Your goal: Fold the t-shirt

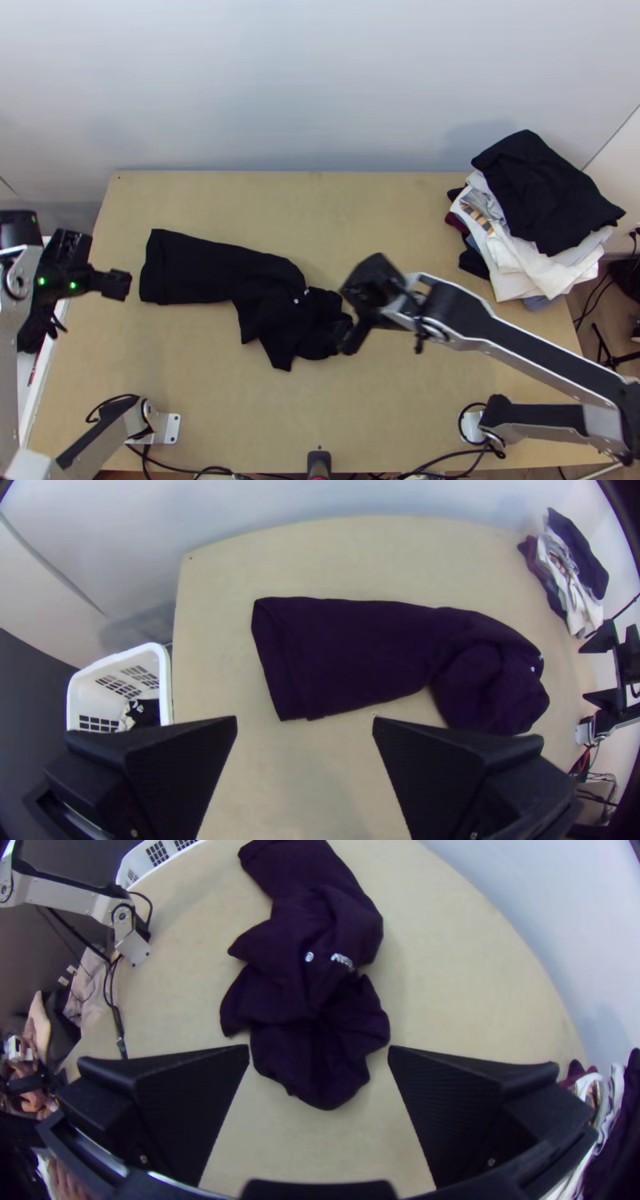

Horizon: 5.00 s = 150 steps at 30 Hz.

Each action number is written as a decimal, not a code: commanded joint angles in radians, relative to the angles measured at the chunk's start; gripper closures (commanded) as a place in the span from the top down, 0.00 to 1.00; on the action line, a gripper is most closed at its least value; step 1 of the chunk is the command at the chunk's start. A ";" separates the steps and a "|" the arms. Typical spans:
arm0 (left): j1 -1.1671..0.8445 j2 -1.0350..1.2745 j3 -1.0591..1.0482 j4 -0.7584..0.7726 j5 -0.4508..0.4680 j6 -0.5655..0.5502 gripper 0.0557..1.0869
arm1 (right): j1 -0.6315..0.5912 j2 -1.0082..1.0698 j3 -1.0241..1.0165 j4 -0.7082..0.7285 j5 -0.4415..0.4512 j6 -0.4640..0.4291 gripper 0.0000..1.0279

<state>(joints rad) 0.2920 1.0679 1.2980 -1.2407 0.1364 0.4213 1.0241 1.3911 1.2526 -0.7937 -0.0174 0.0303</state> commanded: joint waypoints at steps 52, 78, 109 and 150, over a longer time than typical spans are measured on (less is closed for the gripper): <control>-0.134 0.164 -0.224 0.330 0.000 0.005 0.96 | 0.065 0.385 0.623 -0.038 0.122 -0.228 0.03; -0.125 0.202 -0.224 0.356 -0.003 0.024 0.96 | 0.085 0.628 0.665 -0.196 0.109 -0.190 0.85; -0.079 0.187 -0.272 0.380 -0.003 0.068 0.96 | 0.080 0.649 0.843 -0.283 0.066 -0.190 0.03; -0.685 0.369 -0.252 0.469 -0.077 0.050 0.96 | -0.308 0.247 0.548 -0.249 0.089 -0.150 0.03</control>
<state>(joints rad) -0.3210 1.4170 1.0245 -0.7601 0.0402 0.4793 0.7193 1.6070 1.7905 -1.0481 0.0708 -0.1127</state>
